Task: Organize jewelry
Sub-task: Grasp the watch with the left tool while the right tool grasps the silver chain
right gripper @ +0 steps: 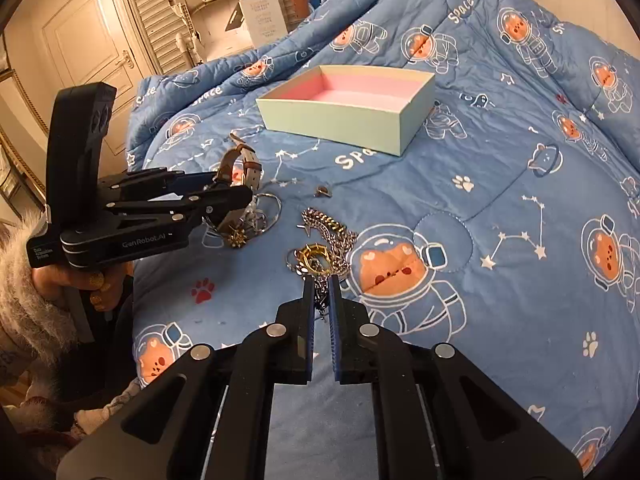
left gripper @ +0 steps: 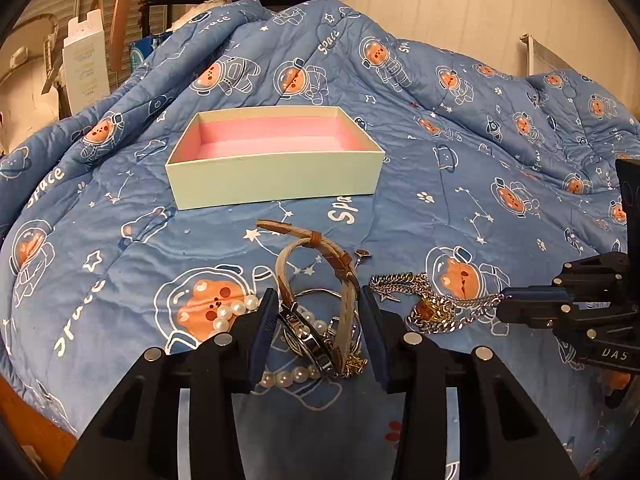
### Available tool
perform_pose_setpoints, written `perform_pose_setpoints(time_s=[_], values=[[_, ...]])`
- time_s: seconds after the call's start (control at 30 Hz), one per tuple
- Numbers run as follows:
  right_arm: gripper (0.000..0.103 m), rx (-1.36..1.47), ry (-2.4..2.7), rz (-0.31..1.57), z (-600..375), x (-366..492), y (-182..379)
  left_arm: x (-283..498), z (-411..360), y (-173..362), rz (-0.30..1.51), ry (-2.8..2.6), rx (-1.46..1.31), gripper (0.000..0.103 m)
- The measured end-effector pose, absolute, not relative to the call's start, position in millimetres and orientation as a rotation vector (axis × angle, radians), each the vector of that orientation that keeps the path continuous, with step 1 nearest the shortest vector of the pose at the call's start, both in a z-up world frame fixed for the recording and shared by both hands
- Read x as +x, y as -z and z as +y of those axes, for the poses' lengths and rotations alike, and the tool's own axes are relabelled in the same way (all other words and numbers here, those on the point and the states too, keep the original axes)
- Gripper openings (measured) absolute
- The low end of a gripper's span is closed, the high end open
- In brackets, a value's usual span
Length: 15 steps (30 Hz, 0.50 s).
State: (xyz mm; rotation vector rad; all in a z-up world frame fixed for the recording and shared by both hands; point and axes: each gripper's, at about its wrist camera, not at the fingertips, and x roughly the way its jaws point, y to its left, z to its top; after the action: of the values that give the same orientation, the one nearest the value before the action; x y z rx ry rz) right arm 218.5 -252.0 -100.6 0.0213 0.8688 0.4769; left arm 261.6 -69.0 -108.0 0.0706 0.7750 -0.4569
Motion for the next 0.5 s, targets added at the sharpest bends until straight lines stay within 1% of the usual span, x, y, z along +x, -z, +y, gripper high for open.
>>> perform_pose_setpoints(time_s=[0.1, 0.23, 0.3, 0.5], values=[[0.007, 0.016, -0.495, 0.842, -251.5, 216.3, 86.2, 258.7, -65.3, 104.3, 0.768, 0.456, 0.055, 0.038], [0.007, 0.001, -0.513, 0.805, -250.8, 213.8, 66.1, 255.8, -62.1, 101.6, 0.761, 0.449, 0.041, 0.038], [0.005, -0.007, -0.522, 0.791, -250.5, 213.0, 56.2, 255.0, -59.9, 100.2, 0.759, 0.446, 0.028, 0.038], [0.005, -0.046, -0.543, 0.752, -245.7, 212.1, 33.0, 251.3, -53.8, 90.4, 0.737, 0.44, 0.003, 0.038]])
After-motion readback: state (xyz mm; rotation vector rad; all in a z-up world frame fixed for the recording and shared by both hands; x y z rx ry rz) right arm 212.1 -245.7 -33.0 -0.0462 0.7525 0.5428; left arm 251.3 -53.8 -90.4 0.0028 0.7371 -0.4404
